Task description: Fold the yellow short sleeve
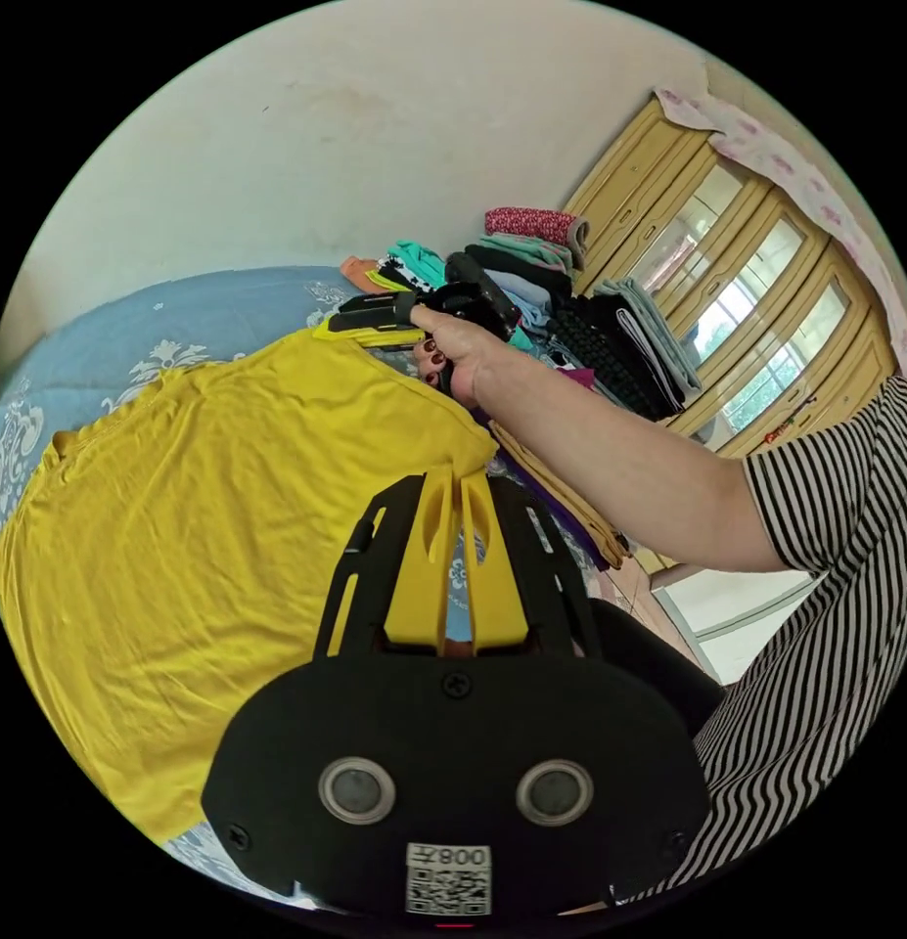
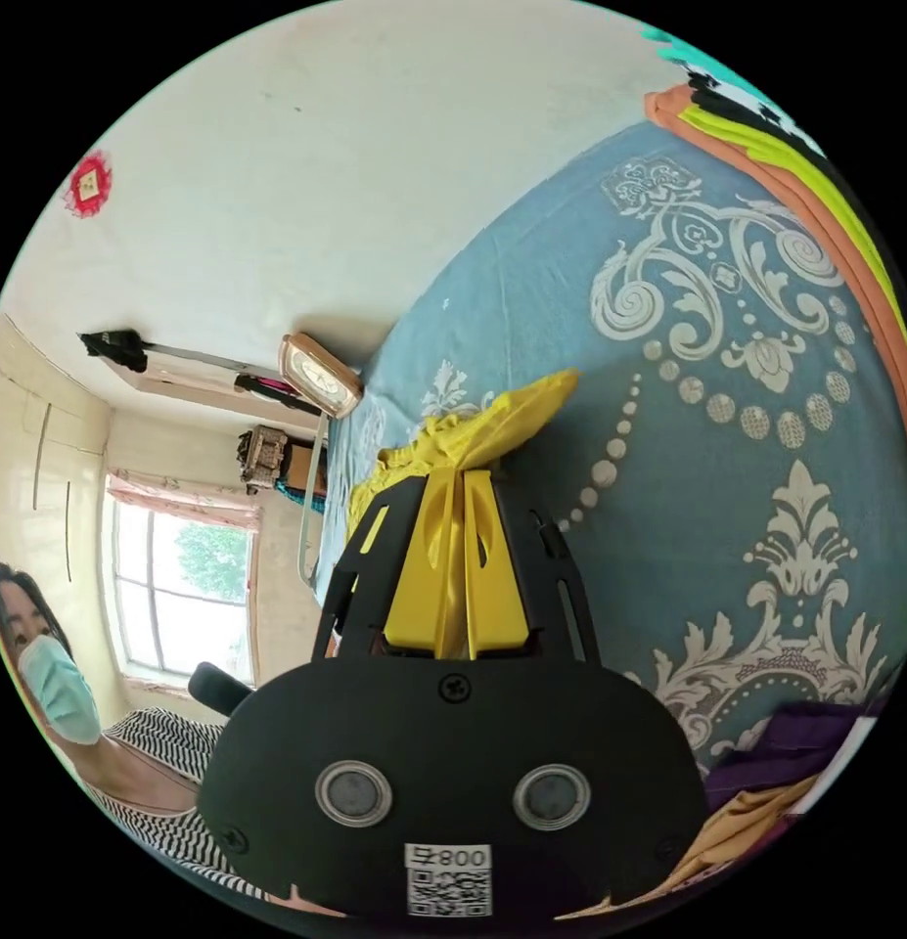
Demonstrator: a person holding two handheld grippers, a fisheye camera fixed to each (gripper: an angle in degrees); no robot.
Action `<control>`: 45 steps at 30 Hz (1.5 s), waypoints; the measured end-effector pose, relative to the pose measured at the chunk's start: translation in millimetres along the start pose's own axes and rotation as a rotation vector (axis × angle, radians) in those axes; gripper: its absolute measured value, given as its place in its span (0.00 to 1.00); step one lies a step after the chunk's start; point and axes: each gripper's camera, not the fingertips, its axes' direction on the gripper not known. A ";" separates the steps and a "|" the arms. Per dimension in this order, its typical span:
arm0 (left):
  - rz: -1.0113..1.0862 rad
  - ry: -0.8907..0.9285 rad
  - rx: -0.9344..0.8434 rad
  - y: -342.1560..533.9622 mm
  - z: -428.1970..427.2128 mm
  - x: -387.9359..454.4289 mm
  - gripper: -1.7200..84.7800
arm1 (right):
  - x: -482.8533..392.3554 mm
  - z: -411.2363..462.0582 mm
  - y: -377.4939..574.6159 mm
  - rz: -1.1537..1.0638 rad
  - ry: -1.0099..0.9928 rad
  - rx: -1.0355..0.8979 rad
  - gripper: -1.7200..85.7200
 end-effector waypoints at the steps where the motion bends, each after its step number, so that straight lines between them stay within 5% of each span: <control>1: -0.004 0.003 0.014 2.9 -10.3 -3.5 0.03 | -11.7 10.1 -0.3 -0.027 -0.007 0.018 0.03; 9: -0.202 -0.001 0.263 80.4 -183.8 -81.7 0.03 | -112.3 129.6 -3.7 -0.258 -0.071 0.026 0.03; 18: -0.606 -0.088 0.459 214.3 -324.6 -188.6 0.03 | -199.7 358.8 1.6 -0.463 0.004 -0.181 0.03; 29: -0.854 -0.060 0.517 313.5 -398.6 -261.8 0.03 | -207.0 613.9 29.8 -0.542 0.194 -0.431 0.03; 45: -0.906 -0.130 0.509 369.4 -481.5 -273.4 0.03 | -201.3 777.1 67.5 -0.778 0.436 -0.527 0.05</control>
